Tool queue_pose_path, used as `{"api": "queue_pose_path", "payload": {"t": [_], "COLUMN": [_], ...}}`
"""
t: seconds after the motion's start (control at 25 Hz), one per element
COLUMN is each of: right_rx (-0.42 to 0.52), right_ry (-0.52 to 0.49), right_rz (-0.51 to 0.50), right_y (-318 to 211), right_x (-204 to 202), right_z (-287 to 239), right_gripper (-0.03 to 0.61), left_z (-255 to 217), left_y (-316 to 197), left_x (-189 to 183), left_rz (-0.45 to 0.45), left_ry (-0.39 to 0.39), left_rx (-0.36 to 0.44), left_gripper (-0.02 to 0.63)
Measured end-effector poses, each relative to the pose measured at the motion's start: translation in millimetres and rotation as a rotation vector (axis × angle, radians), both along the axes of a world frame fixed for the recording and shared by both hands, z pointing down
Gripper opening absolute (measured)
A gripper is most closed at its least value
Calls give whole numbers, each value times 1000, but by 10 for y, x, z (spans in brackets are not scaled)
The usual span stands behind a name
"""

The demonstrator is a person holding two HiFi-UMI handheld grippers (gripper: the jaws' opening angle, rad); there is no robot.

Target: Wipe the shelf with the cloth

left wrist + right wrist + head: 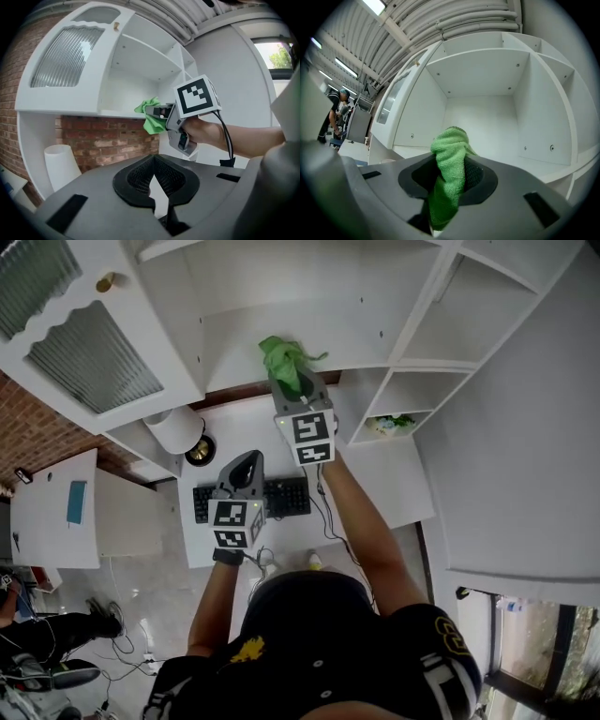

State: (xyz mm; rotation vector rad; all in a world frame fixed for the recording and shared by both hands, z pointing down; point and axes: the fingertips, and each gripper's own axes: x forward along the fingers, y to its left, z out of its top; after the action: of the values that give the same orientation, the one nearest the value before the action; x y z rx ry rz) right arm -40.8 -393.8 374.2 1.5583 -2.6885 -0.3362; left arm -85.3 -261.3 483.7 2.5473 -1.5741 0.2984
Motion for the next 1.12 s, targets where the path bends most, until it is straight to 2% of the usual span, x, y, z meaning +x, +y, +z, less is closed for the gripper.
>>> {"api": "queue_pose_path", "payload": {"t": [0.24,0.68,0.84,1.12], "right_rx": [6,6,21,11], "right_ry": [0,-62,-76,-73], "right_rz": [54,210,217,221], "right_y": [-85,-272,-283,-266], "right_x": [588,1988,2070,2081], "right_z": [2,36,25,43], "right_gripper": [98,98,97,97], "left_z": [0,153,160,31], "left_y": [-36,227,294,393], "left_x": [340,991,1129,1235], "left_rz": [46,84,99,87], "left_ry": [-7,-48,-74,-64], "left_rx": [7,-12,10,63], "left_gripper": [17,17,17,17]}}
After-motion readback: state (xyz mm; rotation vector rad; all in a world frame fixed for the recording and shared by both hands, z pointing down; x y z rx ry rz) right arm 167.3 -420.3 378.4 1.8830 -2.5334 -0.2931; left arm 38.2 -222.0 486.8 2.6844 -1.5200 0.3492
